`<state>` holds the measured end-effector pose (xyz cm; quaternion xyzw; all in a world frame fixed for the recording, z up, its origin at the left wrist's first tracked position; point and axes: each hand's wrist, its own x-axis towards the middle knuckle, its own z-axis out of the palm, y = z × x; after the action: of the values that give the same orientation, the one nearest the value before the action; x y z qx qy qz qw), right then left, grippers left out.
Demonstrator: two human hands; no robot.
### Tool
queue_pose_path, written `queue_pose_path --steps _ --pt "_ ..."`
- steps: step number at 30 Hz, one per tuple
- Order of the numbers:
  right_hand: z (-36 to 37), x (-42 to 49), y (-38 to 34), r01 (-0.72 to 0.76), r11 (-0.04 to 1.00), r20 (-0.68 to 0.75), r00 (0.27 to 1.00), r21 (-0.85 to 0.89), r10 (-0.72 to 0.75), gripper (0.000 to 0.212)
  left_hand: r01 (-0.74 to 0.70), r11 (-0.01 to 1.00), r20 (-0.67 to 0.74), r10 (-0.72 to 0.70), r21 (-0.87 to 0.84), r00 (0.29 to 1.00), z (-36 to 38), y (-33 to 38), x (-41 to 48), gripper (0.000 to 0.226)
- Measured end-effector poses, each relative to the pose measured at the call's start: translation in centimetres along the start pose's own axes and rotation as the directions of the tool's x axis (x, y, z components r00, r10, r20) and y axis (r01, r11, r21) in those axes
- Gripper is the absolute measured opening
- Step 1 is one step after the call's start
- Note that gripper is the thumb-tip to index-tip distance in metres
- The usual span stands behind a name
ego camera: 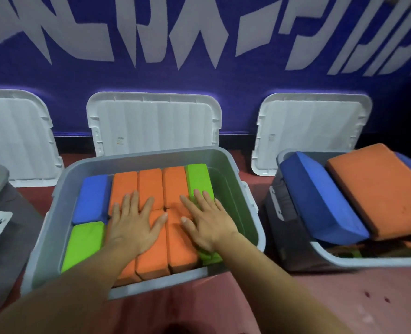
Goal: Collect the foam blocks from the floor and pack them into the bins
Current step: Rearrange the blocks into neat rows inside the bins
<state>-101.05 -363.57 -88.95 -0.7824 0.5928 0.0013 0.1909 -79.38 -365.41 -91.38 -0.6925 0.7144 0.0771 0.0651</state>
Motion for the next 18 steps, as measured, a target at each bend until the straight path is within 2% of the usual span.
queue_pose_path --steps 3,5,9,12,15,17,18 --pt "-3.5 -4.0 3.3 -0.007 0.995 -0.143 0.99 0.099 0.021 0.06 -0.1 0.992 -0.162 0.086 -0.08 0.983 -2.7 5.1 0.8 0.096" --pt "-6.6 -7.7 6.9 -0.028 0.992 -0.243 0.968 0.123 0.058 0.058 -0.203 0.97 -0.24 0.168 -0.131 0.956 -4.7 11.2 1.3 0.091" --pt "-11.5 -14.6 16.0 -0.105 0.994 -0.397 0.911 0.042 0.113 0.058 -0.341 0.921 -0.309 0.274 -0.189 0.911 -7.9 24.8 0.0 0.087" --pt "-13.2 -19.2 22.6 -0.245 0.969 -0.513 0.837 -0.04 0.191 0.062 -0.384 0.89 -0.294 0.309 -0.246 0.904 -8.4 33.7 -2.9 0.09" --pt "-14.8 -23.4 28.3 -0.387 0.916 -0.665 0.713 -0.108 0.223 0.056 -0.361 0.878 -0.258 0.287 -0.316 0.923 -8.7 41.1 -5.1 0.092" --pt "-16.2 -24.8 32.0 -0.469 0.877 -0.67 0.685 -0.107 0.285 0.064 -0.324 0.894 -0.249 0.253 -0.309 0.935 -9.3 44.3 -6.0 0.088" --pt "-17.0 -25.3 33.3 -0.515 0.855 -0.611 0.698 -0.066 0.373 0.072 -0.303 0.902 -0.225 0.24 -0.308 0.944 -9.5 45.2 -6.2 0.083"
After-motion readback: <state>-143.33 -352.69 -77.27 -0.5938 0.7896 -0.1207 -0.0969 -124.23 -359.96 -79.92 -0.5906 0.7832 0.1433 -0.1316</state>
